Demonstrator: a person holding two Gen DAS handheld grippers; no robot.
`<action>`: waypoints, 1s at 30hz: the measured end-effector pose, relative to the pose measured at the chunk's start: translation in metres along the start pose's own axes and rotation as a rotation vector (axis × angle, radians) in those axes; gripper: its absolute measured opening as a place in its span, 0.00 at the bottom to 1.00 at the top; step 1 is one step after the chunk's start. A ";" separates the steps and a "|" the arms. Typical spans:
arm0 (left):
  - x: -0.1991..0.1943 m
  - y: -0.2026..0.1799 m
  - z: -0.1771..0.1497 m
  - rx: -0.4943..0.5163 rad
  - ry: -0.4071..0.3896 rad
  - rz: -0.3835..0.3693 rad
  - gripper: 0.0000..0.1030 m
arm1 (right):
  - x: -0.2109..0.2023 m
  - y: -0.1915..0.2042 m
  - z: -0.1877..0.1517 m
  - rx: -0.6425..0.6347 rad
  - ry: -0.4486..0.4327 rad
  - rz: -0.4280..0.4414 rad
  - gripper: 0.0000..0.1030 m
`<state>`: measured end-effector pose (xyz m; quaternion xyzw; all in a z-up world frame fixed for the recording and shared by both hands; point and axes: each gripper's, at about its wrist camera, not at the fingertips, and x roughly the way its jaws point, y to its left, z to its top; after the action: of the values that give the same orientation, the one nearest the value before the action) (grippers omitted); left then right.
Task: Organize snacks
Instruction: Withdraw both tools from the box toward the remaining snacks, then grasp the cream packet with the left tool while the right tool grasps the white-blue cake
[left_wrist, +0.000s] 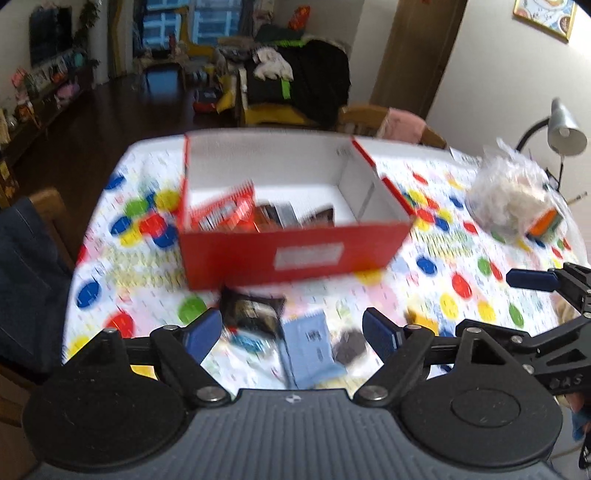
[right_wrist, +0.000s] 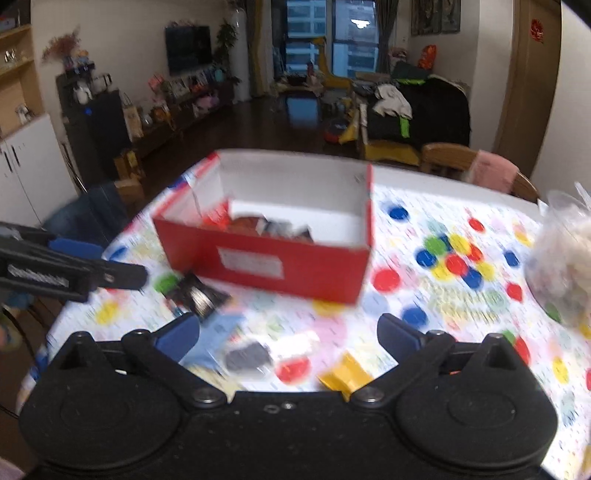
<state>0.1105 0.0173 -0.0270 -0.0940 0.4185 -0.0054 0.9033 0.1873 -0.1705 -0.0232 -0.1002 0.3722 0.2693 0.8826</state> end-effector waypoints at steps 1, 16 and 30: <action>0.003 -0.002 -0.004 0.005 0.016 -0.010 0.81 | 0.002 -0.003 -0.007 -0.004 0.014 -0.019 1.00; 0.073 -0.034 -0.048 0.120 0.269 -0.088 0.81 | 0.045 -0.015 -0.078 -0.053 0.194 0.036 0.96; 0.113 -0.041 -0.042 0.086 0.368 -0.104 0.81 | 0.088 -0.013 -0.085 -0.133 0.272 0.100 0.93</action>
<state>0.1550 -0.0396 -0.1318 -0.0739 0.5706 -0.0869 0.8132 0.1941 -0.1778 -0.1457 -0.1753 0.4740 0.3212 0.8009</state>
